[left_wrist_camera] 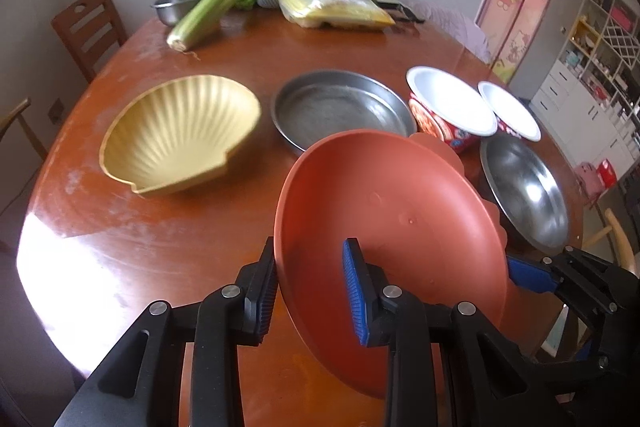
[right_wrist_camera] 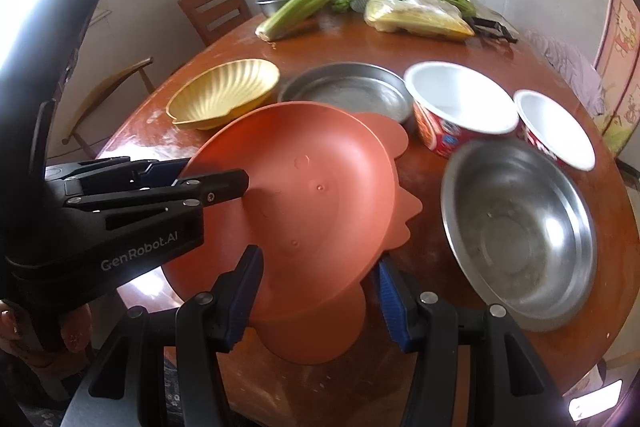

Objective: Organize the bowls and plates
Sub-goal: 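Lift the orange plate with the left gripper and lower it onto the shell bowl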

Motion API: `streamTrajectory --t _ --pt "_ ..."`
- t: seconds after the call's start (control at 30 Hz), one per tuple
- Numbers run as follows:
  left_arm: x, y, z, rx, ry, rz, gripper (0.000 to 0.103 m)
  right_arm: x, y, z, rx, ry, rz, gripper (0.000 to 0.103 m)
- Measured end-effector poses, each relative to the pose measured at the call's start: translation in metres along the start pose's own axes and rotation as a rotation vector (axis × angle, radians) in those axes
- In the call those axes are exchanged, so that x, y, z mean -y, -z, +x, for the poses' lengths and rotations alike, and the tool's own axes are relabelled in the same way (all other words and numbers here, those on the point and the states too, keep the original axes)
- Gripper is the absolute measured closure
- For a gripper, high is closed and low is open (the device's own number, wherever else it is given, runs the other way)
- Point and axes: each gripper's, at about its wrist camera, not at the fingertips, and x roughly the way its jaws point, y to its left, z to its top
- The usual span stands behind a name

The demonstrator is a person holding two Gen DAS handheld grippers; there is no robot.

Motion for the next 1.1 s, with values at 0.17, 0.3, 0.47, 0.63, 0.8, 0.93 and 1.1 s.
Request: streamTrajectory --t 0.17,0.3,0.47,0.63,0.8,0.93,1.1 --pt "-0.021 -0.007 -0.011 0.033 -0.023 -0.035 0.072 -0.016 -0.017 0.001 0.016 -0.017 -0.029 0.048" --pt "-0.04 -0.015 -0.015 0.052 -0.042 -0.064 0.072 -0.033 -0.033 0.005 0.027 -0.023 -0.065 0.047" --pt "-0.065 -0.028 -0.017 0.071 -0.068 -0.099 0.072 -0.051 -0.057 0.014 0.036 -0.034 -0.1 0.047" --pt "-0.087 -0.044 -0.014 0.079 -0.082 -0.125 0.072 -0.064 -0.081 0.027 0.036 -0.038 -0.121 0.047" --pt "-0.106 -0.061 -0.005 0.071 -0.088 -0.148 0.072 -0.073 -0.106 0.046 0.018 -0.043 -0.131 0.047" --pt "-0.116 -0.072 0.003 0.06 -0.103 -0.152 0.072 -0.076 -0.122 0.059 0.005 -0.04 -0.131 0.047" --pt "-0.129 -0.086 0.016 0.036 -0.112 -0.153 0.072 -0.081 -0.137 0.075 -0.014 -0.045 -0.126 0.047"
